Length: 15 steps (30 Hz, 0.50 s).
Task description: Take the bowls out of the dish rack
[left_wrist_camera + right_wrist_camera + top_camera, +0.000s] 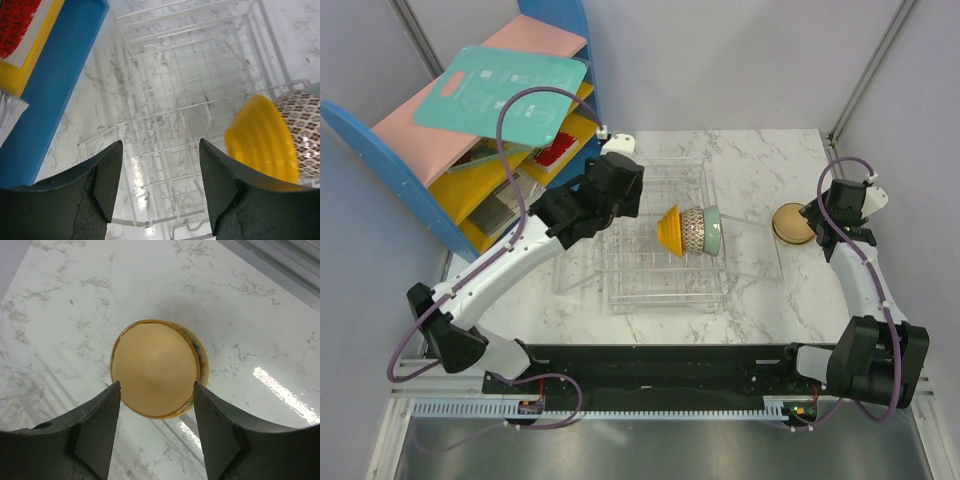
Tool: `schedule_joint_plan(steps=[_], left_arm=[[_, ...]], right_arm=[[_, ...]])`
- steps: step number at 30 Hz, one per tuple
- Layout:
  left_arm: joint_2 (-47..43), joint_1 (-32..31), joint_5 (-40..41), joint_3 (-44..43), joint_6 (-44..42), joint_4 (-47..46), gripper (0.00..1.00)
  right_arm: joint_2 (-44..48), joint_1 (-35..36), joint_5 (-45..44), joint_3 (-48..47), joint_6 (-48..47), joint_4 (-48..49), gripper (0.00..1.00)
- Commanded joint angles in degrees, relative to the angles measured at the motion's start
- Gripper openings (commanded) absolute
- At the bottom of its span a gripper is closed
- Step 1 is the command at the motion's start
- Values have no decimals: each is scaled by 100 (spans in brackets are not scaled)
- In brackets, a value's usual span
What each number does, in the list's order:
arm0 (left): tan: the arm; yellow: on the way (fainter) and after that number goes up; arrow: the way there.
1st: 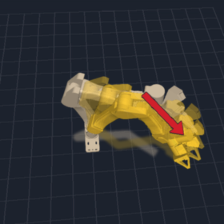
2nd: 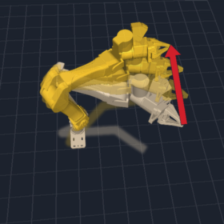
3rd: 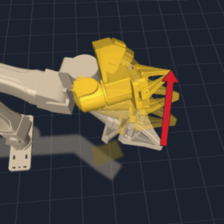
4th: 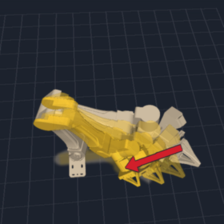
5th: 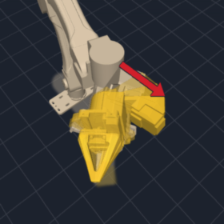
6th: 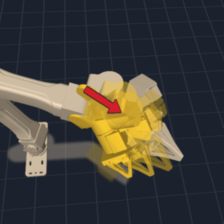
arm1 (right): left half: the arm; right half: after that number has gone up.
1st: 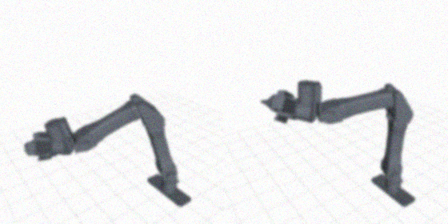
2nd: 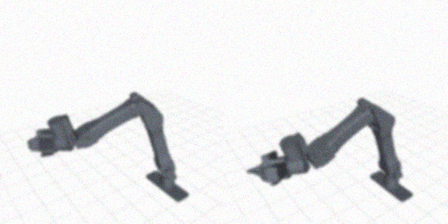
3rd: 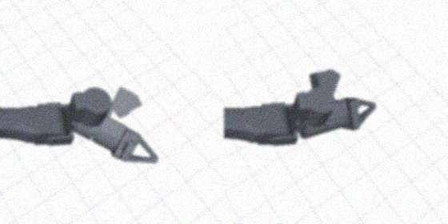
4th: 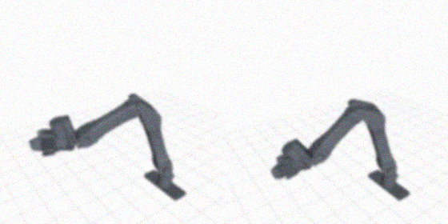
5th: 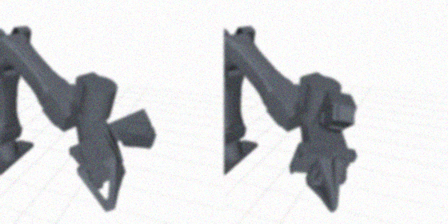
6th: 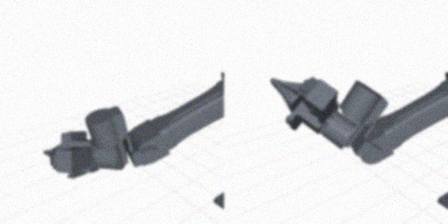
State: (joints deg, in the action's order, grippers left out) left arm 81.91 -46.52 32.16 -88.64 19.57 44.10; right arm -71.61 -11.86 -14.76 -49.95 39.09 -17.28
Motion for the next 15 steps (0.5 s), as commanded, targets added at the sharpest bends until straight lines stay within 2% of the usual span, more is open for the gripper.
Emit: schedule_joint_plan(steps=[1,6,12,15], left_arm=[[527,-533,53,-680,-445,-103,70],[975,-621,-526,-1127,-366,45,70],[1784,-797,-307,-2208,-586,652,70],[1881,-858,-377,-2324,-595,697,70]], right_arm=[[227,-18,753,-181,344,-118,68],[236,-18,1387,126,257,198,68],[438,-27,2083,697,327,480,68],[482,-18,2144,838,240,489,68]])
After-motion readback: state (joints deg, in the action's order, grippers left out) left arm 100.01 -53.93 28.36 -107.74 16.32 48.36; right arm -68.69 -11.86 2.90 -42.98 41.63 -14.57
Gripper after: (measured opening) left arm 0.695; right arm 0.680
